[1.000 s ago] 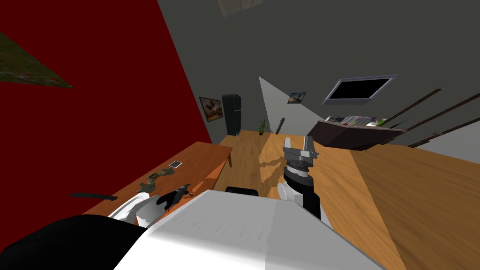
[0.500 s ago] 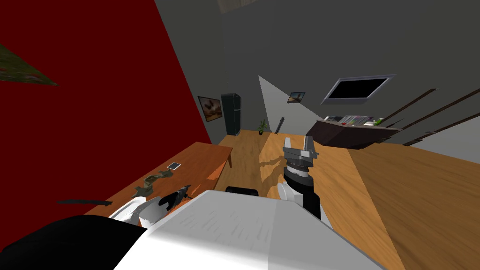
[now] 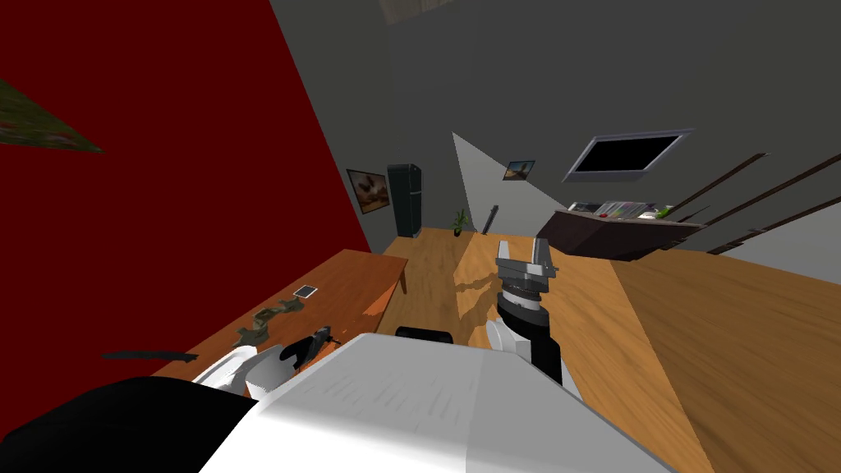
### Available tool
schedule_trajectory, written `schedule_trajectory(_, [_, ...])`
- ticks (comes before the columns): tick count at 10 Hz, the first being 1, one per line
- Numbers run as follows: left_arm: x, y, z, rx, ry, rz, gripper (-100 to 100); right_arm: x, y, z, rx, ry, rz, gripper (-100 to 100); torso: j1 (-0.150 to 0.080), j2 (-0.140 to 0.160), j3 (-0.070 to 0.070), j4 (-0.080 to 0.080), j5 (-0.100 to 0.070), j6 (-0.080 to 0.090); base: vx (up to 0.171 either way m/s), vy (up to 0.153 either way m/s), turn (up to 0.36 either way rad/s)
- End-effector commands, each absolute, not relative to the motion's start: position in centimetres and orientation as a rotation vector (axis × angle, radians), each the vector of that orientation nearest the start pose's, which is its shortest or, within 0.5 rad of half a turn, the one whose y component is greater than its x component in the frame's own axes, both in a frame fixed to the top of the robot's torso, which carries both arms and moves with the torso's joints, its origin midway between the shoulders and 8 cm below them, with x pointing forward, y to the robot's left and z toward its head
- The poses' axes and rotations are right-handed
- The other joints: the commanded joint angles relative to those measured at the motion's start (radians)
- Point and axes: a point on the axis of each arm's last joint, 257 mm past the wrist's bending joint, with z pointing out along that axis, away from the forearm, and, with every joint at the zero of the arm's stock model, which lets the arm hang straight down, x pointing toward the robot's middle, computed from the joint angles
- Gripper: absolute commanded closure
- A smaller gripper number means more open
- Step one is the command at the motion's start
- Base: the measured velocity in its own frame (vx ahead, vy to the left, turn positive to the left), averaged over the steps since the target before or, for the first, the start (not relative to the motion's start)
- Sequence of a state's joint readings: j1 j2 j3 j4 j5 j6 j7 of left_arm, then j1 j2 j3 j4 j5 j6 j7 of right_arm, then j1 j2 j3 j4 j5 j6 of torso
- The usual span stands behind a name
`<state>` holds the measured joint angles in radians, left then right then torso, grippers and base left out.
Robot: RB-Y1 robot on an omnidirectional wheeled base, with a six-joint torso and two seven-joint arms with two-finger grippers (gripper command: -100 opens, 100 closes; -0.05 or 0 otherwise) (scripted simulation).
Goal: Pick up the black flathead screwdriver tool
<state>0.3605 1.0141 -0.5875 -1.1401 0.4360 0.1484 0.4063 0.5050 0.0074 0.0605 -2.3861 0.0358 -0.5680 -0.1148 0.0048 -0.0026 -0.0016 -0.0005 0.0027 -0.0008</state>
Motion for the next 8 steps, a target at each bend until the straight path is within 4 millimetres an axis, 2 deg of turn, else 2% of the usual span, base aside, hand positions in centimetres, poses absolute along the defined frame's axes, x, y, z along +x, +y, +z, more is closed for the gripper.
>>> schedule_trajectory(1, [14.4, 57.4, -53.1, -1.805, 1.998, -0.088, 100, 31.0, -25.1, 8.0, 0.548, 0.482, 1.483, 0, 0.0, 0.0, 0.0, 0.0, 0.0, 0.0, 0.0, 0.0, 0.0])
schedule_trajectory(2, [14.4, 57.4, -53.1, -1.805, 1.998, -0.088, 100, 31.0, -25.1, 8.0, 0.548, 0.482, 1.483, 0, 0.0, 0.0, 0.0, 0.0, 0.0, 0.0, 0.0, 0.0, 0.0])
schedule_trajectory(3, [14.4, 57.4, -53.1, -1.805, 1.998, -0.088, 0, 31.0, -25.1, 8.0, 0.548, 0.482, 1.483, 0, 0.0, 0.0, 0.0, 0.0, 0.0, 0.0, 0.0, 0.0, 0.0])
schedule_trajectory(4, [14.5, 58.0, -52.3, -1.801, 2.002, -0.084, 100, 31.0, -25.1, 8.0, 0.548, 0.482, 1.483, 0, 0.0, 0.0, 0.0, 0.0, 0.0, 0.0, -0.01, -0.036, 0.028])
schedule_trajectory(6, [14.6, 58.4, -51.4, -1.798, 2.007, -0.083, 100, 31.0, -25.1, 8.0, 0.548, 0.482, 1.483, 0, -0.004, 0.002, 0.001, 0.0, -0.001, 0.0, -0.023, -0.057, 0.035])
schedule_trajectory(7, [14.6, 58.2, -51.7, -1.797, 2.006, -0.084, 100, 31.0, -25.1, 8.0, 0.548, 0.482, 1.483, 0, -0.004, 0.002, 0.001, 0.0, -0.001, 0.0, -0.011, -0.024, 0.009])
schedule_trajectory(8, [14.6, 58.2, -51.7, -1.798, 2.006, -0.083, 0, 31.0, -25.1, 8.0, 0.548, 0.482, 1.483, 0, -0.003, 0.001, 0.001, 0.0, -0.001, 0.0, -0.002, -0.005, 0.001])
